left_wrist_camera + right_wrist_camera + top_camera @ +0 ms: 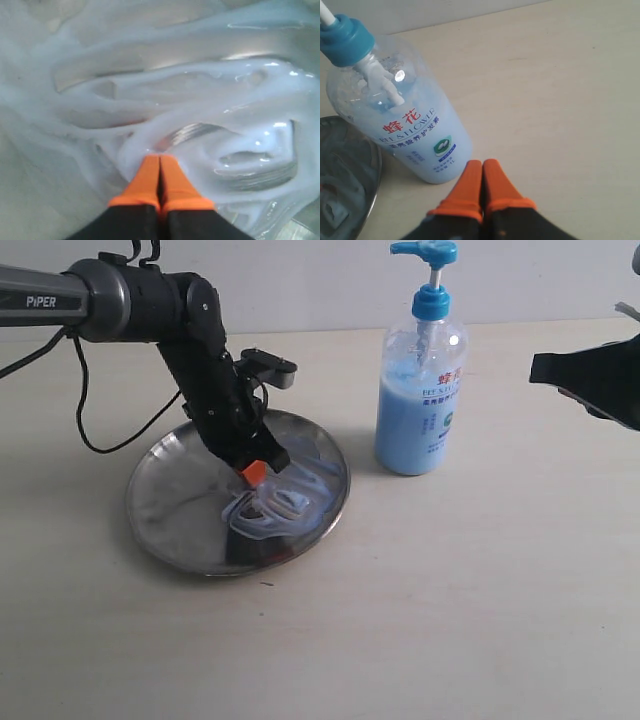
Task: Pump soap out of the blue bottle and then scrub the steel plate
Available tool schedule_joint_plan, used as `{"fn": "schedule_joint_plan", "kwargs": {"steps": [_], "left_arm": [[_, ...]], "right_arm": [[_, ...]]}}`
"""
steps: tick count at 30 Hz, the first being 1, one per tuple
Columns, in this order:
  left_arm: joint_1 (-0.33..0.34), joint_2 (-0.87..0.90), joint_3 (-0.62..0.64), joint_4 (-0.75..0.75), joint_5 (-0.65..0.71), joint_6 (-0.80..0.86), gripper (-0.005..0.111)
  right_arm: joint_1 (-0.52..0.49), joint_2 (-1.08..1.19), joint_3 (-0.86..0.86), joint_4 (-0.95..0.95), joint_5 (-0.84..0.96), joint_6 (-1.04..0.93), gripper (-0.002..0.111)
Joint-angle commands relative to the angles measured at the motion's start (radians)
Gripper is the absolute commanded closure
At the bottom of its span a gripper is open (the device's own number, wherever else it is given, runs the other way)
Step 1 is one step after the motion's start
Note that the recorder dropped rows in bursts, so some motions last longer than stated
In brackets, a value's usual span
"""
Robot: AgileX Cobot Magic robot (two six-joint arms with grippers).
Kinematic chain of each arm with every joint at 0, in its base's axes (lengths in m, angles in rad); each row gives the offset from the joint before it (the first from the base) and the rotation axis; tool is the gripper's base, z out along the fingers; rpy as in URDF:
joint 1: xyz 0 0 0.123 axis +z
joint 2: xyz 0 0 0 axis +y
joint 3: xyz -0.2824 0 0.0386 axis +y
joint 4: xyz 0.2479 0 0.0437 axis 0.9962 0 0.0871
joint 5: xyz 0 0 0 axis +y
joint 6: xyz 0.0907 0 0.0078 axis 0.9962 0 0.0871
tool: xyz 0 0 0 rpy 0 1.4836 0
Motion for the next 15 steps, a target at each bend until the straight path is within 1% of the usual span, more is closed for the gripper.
{"fn": "schedule_joint_plan", "kwargs": {"steps": [1, 6, 10, 12, 15], "left_arm": [[-0.012, -0.012, 0.066, 0.0, 0.005, -0.003, 0.107], [-0.01, -0.085, 0.216, 0.004, -0.062, 0.001, 0.107], [-0.01, -0.145, 0.331, 0.002, -0.146, 0.013, 0.107], [-0.01, -0.163, 0.36, -0.016, -0.162, 0.024, 0.107], [-0.012, -0.172, 0.377, -0.085, -0.166, 0.079, 0.107]], "right_arm": [[-0.004, 0.0, 0.004, 0.0, -0.01, 0.001, 0.108], [-0.004, 0.0, 0.004, 0.0, -0.012, 0.001, 0.108], [-0.004, 0.0, 0.004, 0.0, -0.012, 0.001, 0.108], [-0.004, 0.0, 0.004, 0.0, -0.012, 0.001, 0.108], [-0.004, -0.002, 0.004, 0.0, -0.012, 0.001, 0.108]]}}
